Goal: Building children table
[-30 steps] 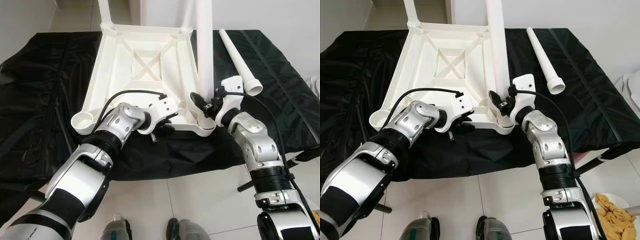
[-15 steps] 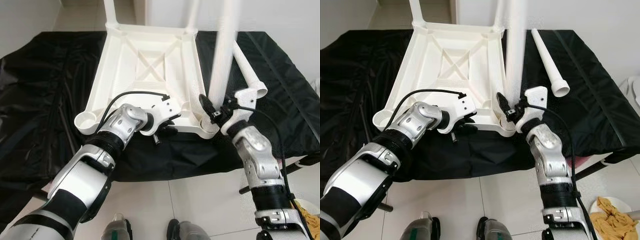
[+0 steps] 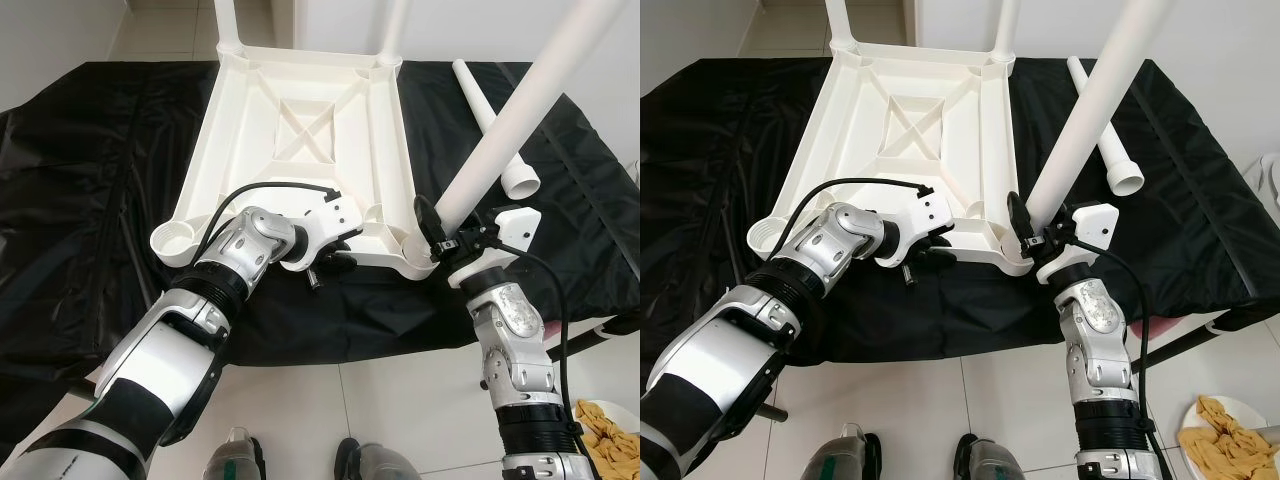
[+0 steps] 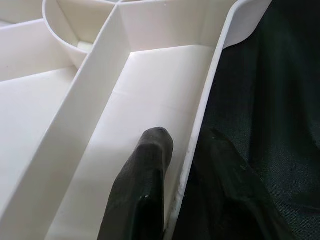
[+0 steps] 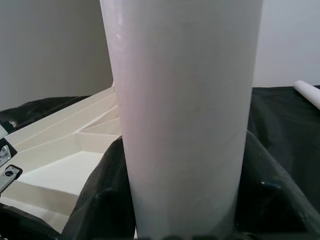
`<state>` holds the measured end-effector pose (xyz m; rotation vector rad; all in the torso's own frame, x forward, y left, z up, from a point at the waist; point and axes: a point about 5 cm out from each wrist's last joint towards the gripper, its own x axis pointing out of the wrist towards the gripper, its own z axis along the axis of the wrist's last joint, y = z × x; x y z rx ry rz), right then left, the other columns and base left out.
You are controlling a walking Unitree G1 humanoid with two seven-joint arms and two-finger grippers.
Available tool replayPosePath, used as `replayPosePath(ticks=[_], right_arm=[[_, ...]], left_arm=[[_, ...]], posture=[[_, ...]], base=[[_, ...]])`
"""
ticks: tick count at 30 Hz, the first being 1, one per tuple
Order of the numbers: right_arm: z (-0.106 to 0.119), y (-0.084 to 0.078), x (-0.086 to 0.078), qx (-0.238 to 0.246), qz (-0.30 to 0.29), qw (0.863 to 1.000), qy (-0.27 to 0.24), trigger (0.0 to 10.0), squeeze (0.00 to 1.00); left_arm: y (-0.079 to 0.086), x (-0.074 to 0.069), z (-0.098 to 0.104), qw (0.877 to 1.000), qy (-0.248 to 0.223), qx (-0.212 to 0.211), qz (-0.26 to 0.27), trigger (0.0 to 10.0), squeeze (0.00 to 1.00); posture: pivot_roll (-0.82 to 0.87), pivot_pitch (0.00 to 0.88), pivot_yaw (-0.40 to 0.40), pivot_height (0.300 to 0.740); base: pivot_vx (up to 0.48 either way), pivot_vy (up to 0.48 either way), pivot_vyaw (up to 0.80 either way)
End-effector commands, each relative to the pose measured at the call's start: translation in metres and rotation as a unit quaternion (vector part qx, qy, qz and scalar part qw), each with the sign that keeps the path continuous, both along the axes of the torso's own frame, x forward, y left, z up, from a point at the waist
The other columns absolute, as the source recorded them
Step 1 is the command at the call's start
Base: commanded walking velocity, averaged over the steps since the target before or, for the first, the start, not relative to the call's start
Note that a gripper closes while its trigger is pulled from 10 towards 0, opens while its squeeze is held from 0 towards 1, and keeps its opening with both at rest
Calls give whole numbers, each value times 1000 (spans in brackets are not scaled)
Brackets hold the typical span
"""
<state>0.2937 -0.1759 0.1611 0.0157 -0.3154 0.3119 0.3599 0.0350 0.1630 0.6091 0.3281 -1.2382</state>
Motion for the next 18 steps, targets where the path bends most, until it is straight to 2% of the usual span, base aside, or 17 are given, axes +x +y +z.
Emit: replayPosePath(ticks=[1,7,15,18], right_arm=[[-67,-7,-16,-2,-12,988,151,10000,0],[-71,-3,-16,-8,-8,988,157,10000,0],[-67,0,-5,-11,-18,986,165,10000,0],[-64,2,3,-17,-31,985,171,10000,0]], left_arm=[[8,10,25,998,-53,-21,27,10000,0],[9,10,25,998,-53,-19,27,10000,0],[8,9,24,998,-53,-19,26,10000,0],[8,9,25,998,-54,-19,26,10000,0]], posture=[[37,132,23,740],[38,132,25,740],[38,129,26,740],[40,126,24,740]], base=[[0,0,0],[0,0,0],[0,0,0],[0,0,0]])
